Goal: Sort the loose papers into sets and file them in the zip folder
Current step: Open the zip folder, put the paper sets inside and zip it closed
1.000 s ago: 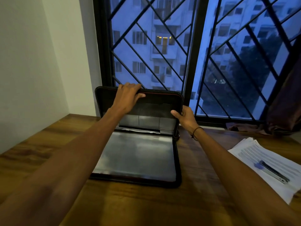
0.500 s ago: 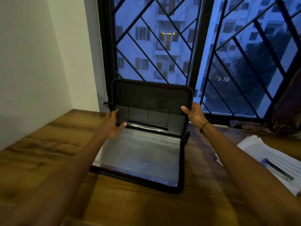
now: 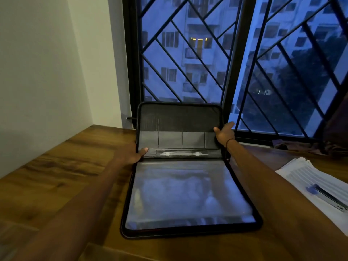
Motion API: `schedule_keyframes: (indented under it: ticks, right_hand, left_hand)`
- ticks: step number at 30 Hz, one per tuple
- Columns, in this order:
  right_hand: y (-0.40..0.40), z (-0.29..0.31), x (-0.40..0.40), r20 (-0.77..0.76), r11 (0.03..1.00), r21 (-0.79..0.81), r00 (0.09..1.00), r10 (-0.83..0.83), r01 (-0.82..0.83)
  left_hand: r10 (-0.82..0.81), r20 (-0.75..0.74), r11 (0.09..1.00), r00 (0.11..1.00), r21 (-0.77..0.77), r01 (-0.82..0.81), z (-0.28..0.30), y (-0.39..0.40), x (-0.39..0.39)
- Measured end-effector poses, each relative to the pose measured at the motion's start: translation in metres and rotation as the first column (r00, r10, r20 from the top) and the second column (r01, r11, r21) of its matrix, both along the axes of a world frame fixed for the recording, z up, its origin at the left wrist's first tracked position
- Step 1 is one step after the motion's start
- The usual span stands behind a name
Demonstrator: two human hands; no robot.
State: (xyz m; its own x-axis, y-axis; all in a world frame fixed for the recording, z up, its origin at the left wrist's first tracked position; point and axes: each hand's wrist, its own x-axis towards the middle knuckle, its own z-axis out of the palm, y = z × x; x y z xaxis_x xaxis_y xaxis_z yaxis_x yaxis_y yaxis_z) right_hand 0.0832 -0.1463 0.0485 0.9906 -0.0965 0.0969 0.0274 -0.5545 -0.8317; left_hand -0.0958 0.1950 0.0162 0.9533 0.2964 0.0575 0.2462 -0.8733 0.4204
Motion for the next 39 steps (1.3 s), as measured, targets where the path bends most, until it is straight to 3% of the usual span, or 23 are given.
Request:
schedule_keyframes:
  ticks: [3, 5, 6, 8, 9, 11, 14, 17, 20, 23, 27, 30, 33, 37, 39]
  right_hand:
    - [0.01, -0.011, -0.003, -0.094, 0.958, -0.281, 0.992, -0.079, 0.05]
    - [0.015, -0.019, -0.003, -0.152, 0.917, -0.398, 0.988, -0.032, -0.031]
    - [0.018, -0.022, -0.003, -0.161, 0.901, -0.427, 0.987, 0.004, -0.074]
    - [0.028, -0.023, -0.007, -0.153, 0.866, -0.486, 0.987, 0.046, -0.115]
    - [0.035, -0.023, -0.01, -0.136, 0.839, -0.531, 0.99, 0.048, -0.114]
    - [0.053, -0.025, -0.015, -0.089, 0.777, -0.624, 0.995, 0.037, -0.085]
    - [0.08, -0.032, -0.025, -0.035, 0.716, -0.696, 0.998, 0.045, -0.056]
    - [0.091, -0.044, -0.028, -0.054, 0.717, -0.691, 0.996, 0.068, -0.086]
    - [0.091, -0.052, -0.026, -0.088, 0.762, -0.632, 0.99, 0.109, -0.14]
    - [0.084, -0.058, -0.023, -0.135, 0.763, -0.601, 0.971, 0.198, -0.239]
    - [0.082, -0.056, -0.025, -0.193, 0.665, -0.611, 0.896, 0.401, -0.429]
    - [0.086, -0.052, -0.019, -0.182, 0.683, -0.486, 0.827, 0.531, -0.545]
    - [0.096, -0.049, -0.028, -0.231, 0.642, -0.39, 0.745, 0.626, -0.66]
    - [0.115, -0.046, -0.043, -0.095, 0.618, -0.278, 0.661, 0.744, -0.735]
    - [0.119, -0.044, -0.047, 0.022, 0.664, -0.178, 0.671, 0.741, -0.727]
  left_hand:
    - [-0.005, -0.051, 1.0, 0.999, -0.023, 0.004, 0.007, -0.001, -0.008]
    - [-0.062, -0.157, 0.995, 0.986, -0.086, 0.048, 0.014, -0.001, -0.013]
    - [-0.073, -0.227, 0.997, 0.971, -0.038, 0.066, 0.02, -0.005, -0.019]
    - [0.011, -0.343, 0.953, 0.939, 0.287, 0.094, 0.035, -0.018, -0.024]
    - [0.053, -0.319, 0.867, 0.946, 0.485, 0.115, 0.042, -0.028, -0.025]
    - [0.054, -0.215, 0.718, 0.975, 0.687, 0.112, 0.051, -0.047, -0.02]
    - [-0.146, -0.008, 0.711, 0.989, 0.695, 0.11, 0.051, -0.068, -0.006]
    - [-0.385, 0.055, 0.719, 0.921, 0.644, 0.262, 0.034, -0.075, 0.01]
    - [-0.475, -0.009, 0.704, 0.88, 0.597, 0.386, 0.013, -0.071, 0.021]
    - [-0.483, -0.015, 0.706, 0.875, 0.584, 0.4, -0.001, -0.067, 0.025]
    - [-0.456, -0.058, 0.691, 0.888, 0.605, 0.395, -0.006, -0.067, 0.027]
    - [-0.457, -0.028, 0.665, 0.889, 0.653, 0.362, -0.003, -0.072, 0.024]
    - [-0.443, -0.059, 0.655, 0.894, 0.66, 0.368, 0.01, -0.079, 0.02]
    - [-0.476, -0.11, 0.633, 0.873, 0.646, 0.427, 0.014, -0.079, 0.018]
    - [-0.499, -0.097, 0.641, 0.861, 0.627, 0.442, 0.009, -0.079, 0.018]
